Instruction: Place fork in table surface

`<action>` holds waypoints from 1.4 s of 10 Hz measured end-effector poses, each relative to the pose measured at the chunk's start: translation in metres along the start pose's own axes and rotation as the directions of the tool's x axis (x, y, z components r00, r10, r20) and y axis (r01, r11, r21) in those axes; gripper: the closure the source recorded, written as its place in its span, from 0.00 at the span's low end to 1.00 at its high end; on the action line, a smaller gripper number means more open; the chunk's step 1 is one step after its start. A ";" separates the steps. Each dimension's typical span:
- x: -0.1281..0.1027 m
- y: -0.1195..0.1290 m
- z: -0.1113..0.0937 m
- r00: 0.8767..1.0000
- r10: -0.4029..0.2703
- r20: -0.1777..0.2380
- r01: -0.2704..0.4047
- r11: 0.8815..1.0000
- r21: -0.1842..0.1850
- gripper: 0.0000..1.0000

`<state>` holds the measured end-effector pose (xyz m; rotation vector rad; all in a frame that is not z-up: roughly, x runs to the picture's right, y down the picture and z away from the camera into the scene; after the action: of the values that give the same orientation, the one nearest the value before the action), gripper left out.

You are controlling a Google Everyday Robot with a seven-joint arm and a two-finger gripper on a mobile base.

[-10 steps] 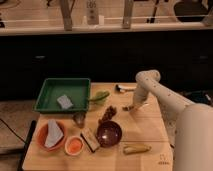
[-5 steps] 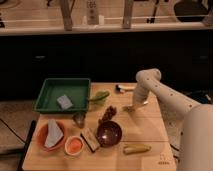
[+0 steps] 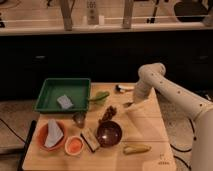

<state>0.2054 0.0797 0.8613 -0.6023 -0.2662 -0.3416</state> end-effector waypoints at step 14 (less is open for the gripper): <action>0.003 0.077 0.039 0.994 -0.109 0.019 0.111 0.983 -0.147 1.00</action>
<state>0.2327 0.1619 0.8547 -0.7371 -0.2867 -0.4680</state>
